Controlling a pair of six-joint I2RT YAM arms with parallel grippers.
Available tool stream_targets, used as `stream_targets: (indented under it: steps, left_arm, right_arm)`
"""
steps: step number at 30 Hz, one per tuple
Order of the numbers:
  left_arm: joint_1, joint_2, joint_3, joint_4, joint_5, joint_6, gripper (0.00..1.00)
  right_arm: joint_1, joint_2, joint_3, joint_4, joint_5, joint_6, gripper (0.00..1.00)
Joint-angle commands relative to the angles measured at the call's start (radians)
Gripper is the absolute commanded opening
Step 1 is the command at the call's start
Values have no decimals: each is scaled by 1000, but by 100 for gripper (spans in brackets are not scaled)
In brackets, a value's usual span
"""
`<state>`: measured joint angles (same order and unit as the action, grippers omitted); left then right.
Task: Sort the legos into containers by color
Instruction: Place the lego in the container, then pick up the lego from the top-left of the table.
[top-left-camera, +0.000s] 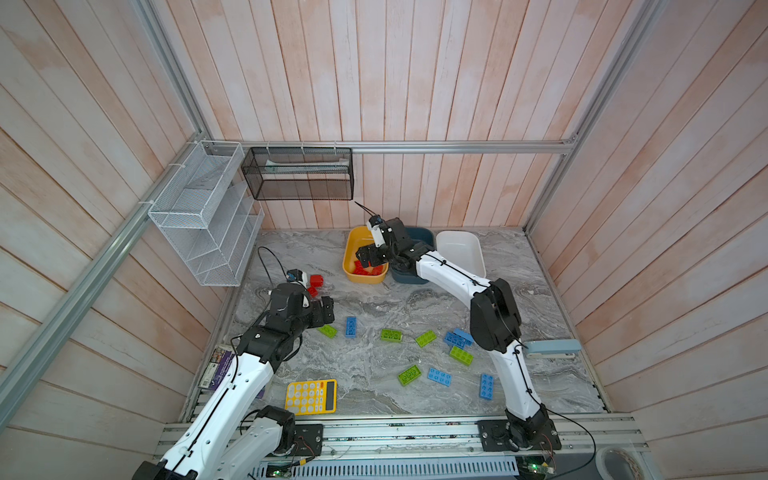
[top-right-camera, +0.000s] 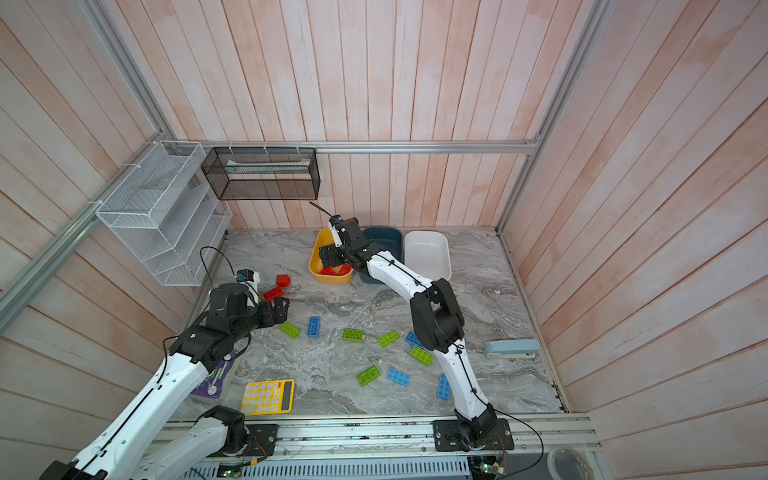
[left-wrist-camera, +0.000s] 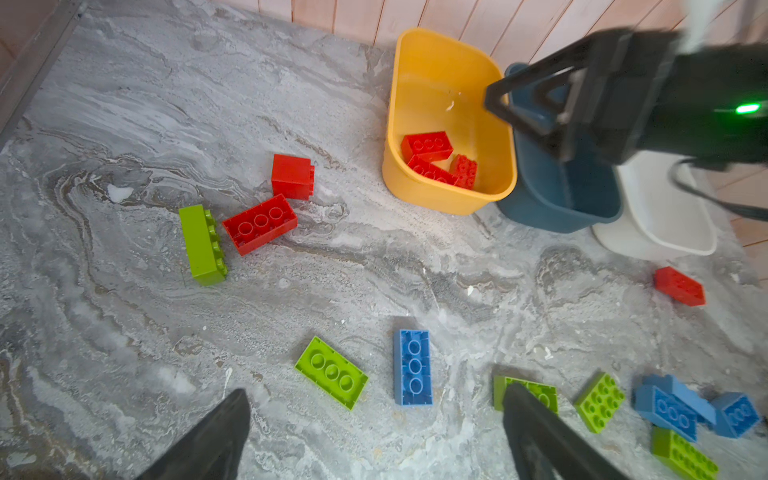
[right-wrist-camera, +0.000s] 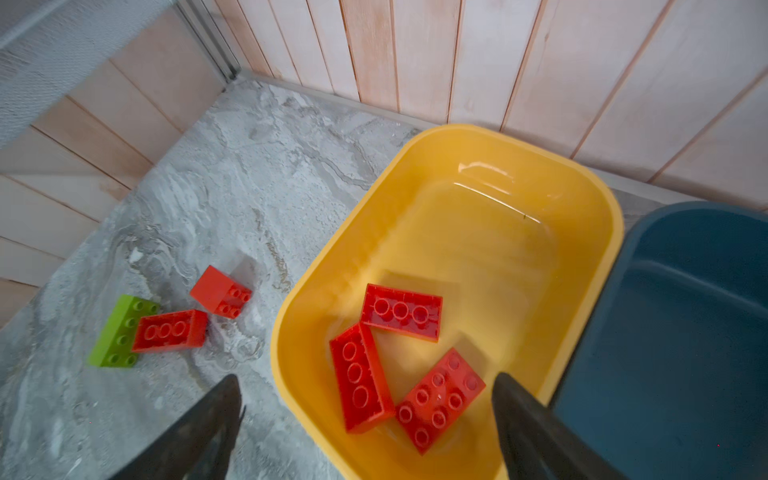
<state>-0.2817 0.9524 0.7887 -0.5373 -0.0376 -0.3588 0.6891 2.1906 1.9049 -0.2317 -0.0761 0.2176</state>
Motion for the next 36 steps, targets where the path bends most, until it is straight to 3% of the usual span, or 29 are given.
stream_targets:
  steps: [1,4,9,16,23,32,36]
  left_arm:
    - [28,84,61,-12,25,28,93]
    - [60,185,136,-23,78,38,90]
    - [68,358,263,-37,-7,61,88]
    - [116,616,406,-55,-59,148,88]
    - [175,779,491,-22,-20,204,83]
    - [191,987,657,-34,-11,258,79]
    - [197,1064,720,-42,-11,276,70]
  right_arm:
    - [-4,-225,-212,178,5,19,94]
    - [-5,-414,-479,305,-19,61,96]
    - [-3,-692,-907,496,-39,154,96]
    - [37,-968,-1287,638,-13,218,96]
    - [66,-1077,-1465,767,14,240,96]
    - [84,-983,-1445,795,-32,270,96]
    - [87,-973,-1449,794,-20,266,96]
